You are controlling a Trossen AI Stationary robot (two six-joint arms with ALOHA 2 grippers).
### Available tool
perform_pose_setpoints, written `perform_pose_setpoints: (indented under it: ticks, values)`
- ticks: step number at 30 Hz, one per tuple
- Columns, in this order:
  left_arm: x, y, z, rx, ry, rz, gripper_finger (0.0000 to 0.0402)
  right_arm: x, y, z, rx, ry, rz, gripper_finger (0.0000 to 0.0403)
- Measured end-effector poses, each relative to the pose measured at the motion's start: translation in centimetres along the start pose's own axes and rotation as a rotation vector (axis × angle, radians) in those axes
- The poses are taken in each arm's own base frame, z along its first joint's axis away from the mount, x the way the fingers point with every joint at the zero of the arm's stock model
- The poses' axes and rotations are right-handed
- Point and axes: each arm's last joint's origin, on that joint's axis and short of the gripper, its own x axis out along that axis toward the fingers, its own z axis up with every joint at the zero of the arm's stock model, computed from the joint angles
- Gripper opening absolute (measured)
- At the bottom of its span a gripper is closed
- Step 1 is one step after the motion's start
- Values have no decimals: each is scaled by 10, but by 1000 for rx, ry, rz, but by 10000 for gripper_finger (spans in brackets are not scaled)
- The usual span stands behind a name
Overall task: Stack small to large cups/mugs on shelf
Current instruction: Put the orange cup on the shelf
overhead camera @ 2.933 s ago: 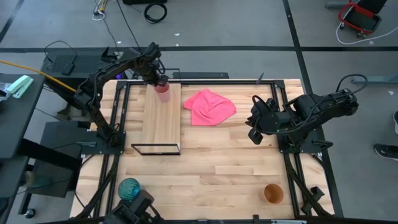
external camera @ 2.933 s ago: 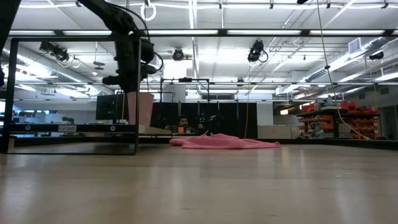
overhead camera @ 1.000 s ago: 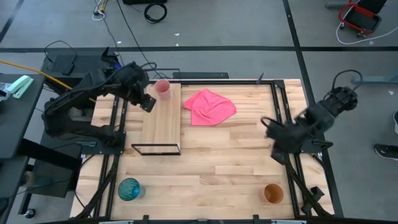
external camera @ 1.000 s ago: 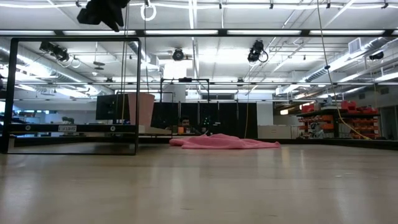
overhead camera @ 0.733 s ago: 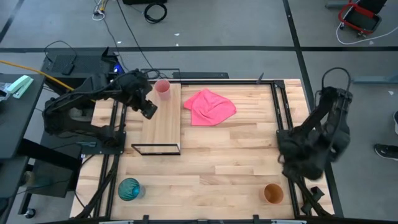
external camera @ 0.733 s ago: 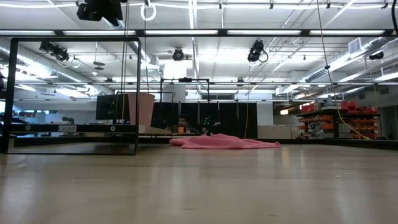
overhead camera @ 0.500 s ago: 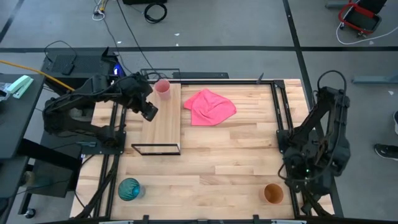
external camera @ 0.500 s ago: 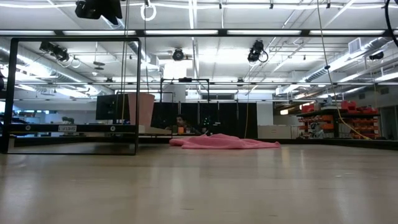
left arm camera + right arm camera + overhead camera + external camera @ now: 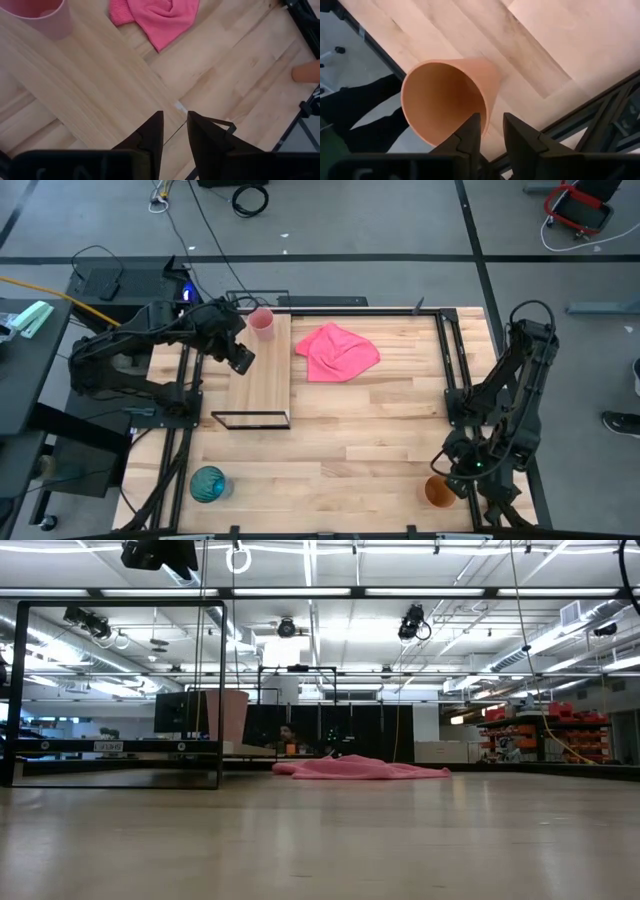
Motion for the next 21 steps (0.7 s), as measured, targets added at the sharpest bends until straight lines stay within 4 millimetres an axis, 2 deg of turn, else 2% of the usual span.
perform_pose_setpoints:
  ticks: [13, 21]
  values:
    - [0, 0, 0, -6, 0, 1, 87, 2, 1, -1, -7, 1, 3, 92]
    - [0, 0, 0, -6, 1, 1, 88, 18, 10, -7, -34, -8, -22, 92]
